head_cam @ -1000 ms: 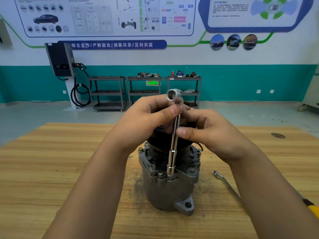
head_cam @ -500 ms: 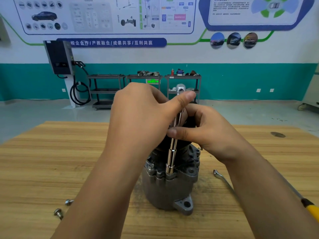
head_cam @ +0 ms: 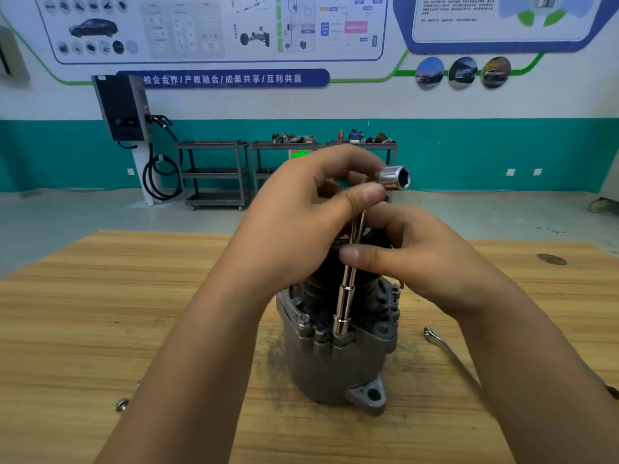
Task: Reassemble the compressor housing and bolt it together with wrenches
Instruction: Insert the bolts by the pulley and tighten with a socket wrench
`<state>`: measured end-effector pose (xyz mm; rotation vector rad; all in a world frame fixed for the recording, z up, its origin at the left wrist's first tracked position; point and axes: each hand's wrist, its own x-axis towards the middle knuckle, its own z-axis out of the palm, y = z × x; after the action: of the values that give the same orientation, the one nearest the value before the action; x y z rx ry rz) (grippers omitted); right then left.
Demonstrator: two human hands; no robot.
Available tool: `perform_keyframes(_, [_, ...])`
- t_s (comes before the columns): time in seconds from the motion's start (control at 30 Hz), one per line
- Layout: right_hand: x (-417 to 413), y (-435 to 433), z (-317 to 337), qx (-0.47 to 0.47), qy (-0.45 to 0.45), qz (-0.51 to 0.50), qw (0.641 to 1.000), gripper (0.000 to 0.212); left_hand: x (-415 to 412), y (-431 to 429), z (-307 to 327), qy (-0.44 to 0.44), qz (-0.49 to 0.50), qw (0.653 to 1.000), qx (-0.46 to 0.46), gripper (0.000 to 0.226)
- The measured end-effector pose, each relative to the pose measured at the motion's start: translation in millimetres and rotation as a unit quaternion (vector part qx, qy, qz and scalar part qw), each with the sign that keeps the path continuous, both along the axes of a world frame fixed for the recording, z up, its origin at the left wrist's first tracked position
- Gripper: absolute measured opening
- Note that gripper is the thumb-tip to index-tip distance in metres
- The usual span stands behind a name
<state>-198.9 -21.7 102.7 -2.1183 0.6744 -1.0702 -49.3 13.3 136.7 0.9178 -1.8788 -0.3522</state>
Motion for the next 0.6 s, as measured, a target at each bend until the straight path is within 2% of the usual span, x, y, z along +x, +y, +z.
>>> perform_keyframes(0.1, [-5,-3,-1,0.031,-0.016,0.039,0.999,0.021,5,-1,2,-0.060,0.015,0.997,-0.044,0.027])
perform_keyframes(0.23, [-7,-5,-3,0.027,-0.019,0.007,0.999,0.018,12,5,6,-0.083,0.003,0.995,-0.048,0.009])
perform_keyframes(0.3, [-5,-5,-3,0.019,-0.017,-0.012,1.000,0.021,14,9,7,-0.077,0.015,0.995,-0.056,0.013])
perform_keyframes(0.37, [-3,-4,-2,0.011,-0.011,-0.023,1.000,0.024,13,10,7,-0.043,0.039,0.996,-0.066,0.019])
perform_keyframes(0.43, [-2,-4,-1,0.004,-0.012,-0.028,1.000,0.022,10,8,4,0.005,0.061,0.996,-0.066,0.015])
perform_keyframes(0.53, [0,-2,-1,0.007,-0.025,-0.027,0.999,0.023,5,4,1,0.100,0.047,0.994,-0.003,0.003])
perform_keyframes(0.6, [3,1,-2,0.011,-0.034,-0.041,0.999,0.031,1,1,-1,0.160,0.036,0.986,0.042,0.006])
